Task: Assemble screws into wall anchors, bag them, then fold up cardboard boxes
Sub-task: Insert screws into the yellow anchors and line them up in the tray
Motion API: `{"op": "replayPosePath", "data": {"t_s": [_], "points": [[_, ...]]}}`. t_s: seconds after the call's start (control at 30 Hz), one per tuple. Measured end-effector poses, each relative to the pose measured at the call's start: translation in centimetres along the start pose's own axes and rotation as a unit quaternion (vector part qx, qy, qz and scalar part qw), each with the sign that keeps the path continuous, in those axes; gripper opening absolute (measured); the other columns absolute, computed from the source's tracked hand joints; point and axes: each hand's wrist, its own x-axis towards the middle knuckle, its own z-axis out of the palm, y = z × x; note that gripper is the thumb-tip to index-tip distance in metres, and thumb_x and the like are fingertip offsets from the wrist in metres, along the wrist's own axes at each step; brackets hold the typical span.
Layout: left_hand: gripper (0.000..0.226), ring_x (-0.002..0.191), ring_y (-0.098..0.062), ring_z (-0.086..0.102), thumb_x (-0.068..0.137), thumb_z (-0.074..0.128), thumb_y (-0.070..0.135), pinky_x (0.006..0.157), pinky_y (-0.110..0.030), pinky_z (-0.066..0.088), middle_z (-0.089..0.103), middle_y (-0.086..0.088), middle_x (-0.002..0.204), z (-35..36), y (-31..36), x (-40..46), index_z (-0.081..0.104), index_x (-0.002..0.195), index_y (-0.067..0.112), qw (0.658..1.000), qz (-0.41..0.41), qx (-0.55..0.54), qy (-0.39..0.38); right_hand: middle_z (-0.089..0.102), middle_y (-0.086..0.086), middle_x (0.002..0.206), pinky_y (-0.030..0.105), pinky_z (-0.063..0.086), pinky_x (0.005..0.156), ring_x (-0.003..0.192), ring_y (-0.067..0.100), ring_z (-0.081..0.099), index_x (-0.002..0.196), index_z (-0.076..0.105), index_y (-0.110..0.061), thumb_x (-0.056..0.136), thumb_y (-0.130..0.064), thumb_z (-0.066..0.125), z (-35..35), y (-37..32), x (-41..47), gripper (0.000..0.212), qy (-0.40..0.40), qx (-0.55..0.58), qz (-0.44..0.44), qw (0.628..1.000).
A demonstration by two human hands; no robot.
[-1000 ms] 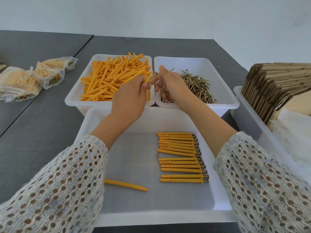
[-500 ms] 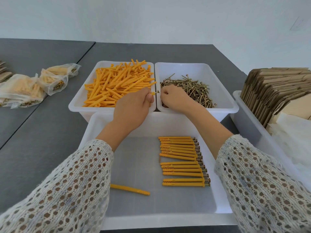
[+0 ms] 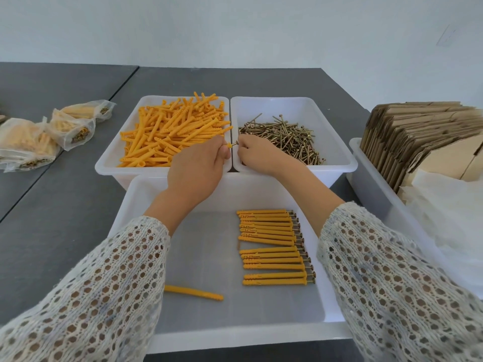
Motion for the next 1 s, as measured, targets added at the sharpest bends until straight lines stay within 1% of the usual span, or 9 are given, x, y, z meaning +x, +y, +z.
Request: {"op": "replayPosePath", "data": {"t_s": [0.13, 0.23, 0.33, 0.4, 0.53, 0.6, 0.73, 0.87, 1.0], "points": [[0.027, 0.093, -0.025, 0.05, 0.106, 0.04, 0.024, 0.073, -0.038, 0.042, 0.057, -0.004, 0.093, -0.9, 1.4, 0.0, 0.062, 0.098, 0.009, 0.995, 0.05, -0.078, 0.035, 0.041, 0.003, 0.072, 0.03, 0.03, 0.061, 0.065, 0.017, 0.035, 0.075, 0.04, -0.011, 0.092, -0.004, 0.041, -0.3, -0.1, -0.3, 0.018, -0.001, 0.034, -0.001, 0.999], [0.02, 0.089, -0.023, 0.048, 0.102, 0.052, 0.022, 0.075, -0.034, 0.039, 0.054, -0.005, 0.089, -2.1, 3.0, 0.2, 0.067, 0.096, 0.011, 0.987, 0.101, -0.121, -0.012, 0.048, 0.006, 0.067, 0.028, 0.034, 0.059, 0.062, 0.017, 0.041, 0.074, 0.047, -0.008, 0.092, -0.002, 0.047, -0.8, -0.1, -0.6, 0.019, 0.012, 0.096, -0.013, 0.995], [0.016, 0.075, -0.017, 0.056, 0.098, 0.059, 0.027, 0.071, -0.033, 0.043, 0.062, 0.001, 0.078, -3.4, 4.3, -0.5, 0.068, 0.086, 0.019, 0.967, 0.122, -0.191, -0.113, 0.047, 0.008, 0.068, 0.028, 0.033, 0.059, 0.067, 0.02, 0.042, 0.077, 0.051, -0.004, 0.088, 0.006, 0.044, -1.2, -0.1, -0.5, 0.017, 0.083, 0.185, -0.002, 0.979], [0.017, 0.069, -0.008, 0.057, 0.096, 0.063, 0.03, 0.068, -0.028, 0.045, 0.065, 0.004, 0.076, -3.8, 5.0, -1.1, 0.07, 0.084, 0.019, 0.949, 0.128, -0.199, -0.206, 0.048, 0.009, 0.061, 0.025, 0.033, 0.049, 0.053, 0.018, 0.041, 0.073, 0.05, -0.005, 0.087, 0.006, 0.041, -1.5, 0.1, -0.5, 0.02, 0.119, 0.268, 0.032, 0.955], [0.02, 0.068, -0.011, 0.062, 0.095, 0.064, 0.035, 0.073, -0.03, 0.05, 0.067, 0.002, 0.072, -2.3, 7.1, -2.8, 0.063, 0.079, 0.022, 0.869, 0.128, -0.144, -0.455, 0.046, 0.009, 0.054, 0.019, 0.024, 0.039, 0.036, 0.012, 0.028, 0.07, 0.049, -0.009, 0.09, 0.003, 0.044, -1.9, 0.7, -0.6, 0.024, 0.112, 0.352, 0.061, 0.927], [0.022, 0.068, -0.01, 0.056, 0.095, 0.064, 0.038, 0.067, -0.029, 0.043, 0.063, 0.003, 0.074, -1.0, 8.4, -4.0, 0.057, 0.079, 0.025, 0.837, 0.164, -0.09, -0.515, 0.046, 0.008, 0.053, 0.019, 0.024, 0.038, 0.034, 0.012, 0.03, 0.07, 0.05, -0.008, 0.09, 0.002, 0.044, -1.9, 0.7, -0.5, 0.023, 0.113, 0.35, 0.066, 0.927], [0.027, 0.065, -0.004, 0.042, 0.093, 0.065, 0.04, 0.057, -0.029, 0.03, 0.046, 0.01, 0.071, 0.4, 10.7, -6.8, 0.051, 0.08, 0.022, 0.821, 0.27, -0.046, -0.502, 0.047, 0.006, 0.051, 0.018, 0.027, 0.037, 0.033, 0.01, 0.032, 0.072, 0.053, -0.007, 0.091, 0.002, 0.044, -1.8, 0.8, -0.3, 0.023, 0.114, 0.343, 0.068, 0.93], [0.029, 0.072, -0.017, 0.05, 0.09, 0.066, 0.044, 0.056, -0.029, 0.036, 0.053, 0.007, 0.075, 1.0, 11.8, -8.1, 0.054, 0.085, 0.018, 0.845, 0.327, -0.002, -0.423, 0.048, 0.004, 0.048, 0.018, 0.027, 0.037, 0.033, 0.01, 0.032, 0.072, 0.054, -0.008, 0.09, 0.0, 0.046, -1.8, 0.9, -0.2, 0.021, 0.112, 0.345, 0.075, 0.929], [0.033, 0.071, -0.018, 0.053, 0.085, 0.068, 0.051, 0.053, -0.027, 0.028, 0.058, 0.007, 0.076, 1.3, 11.6, -8.3, 0.055, 0.083, 0.021, 0.863, 0.332, 0.007, -0.382, 0.047, 0.004, 0.048, 0.018, 0.025, 0.037, 0.033, 0.01, 0.029, 0.075, 0.053, -0.007, 0.09, 0.0, 0.046, -1.7, 1.0, 0.0, 0.018, 0.099, 0.35, 0.085, 0.927]]}}
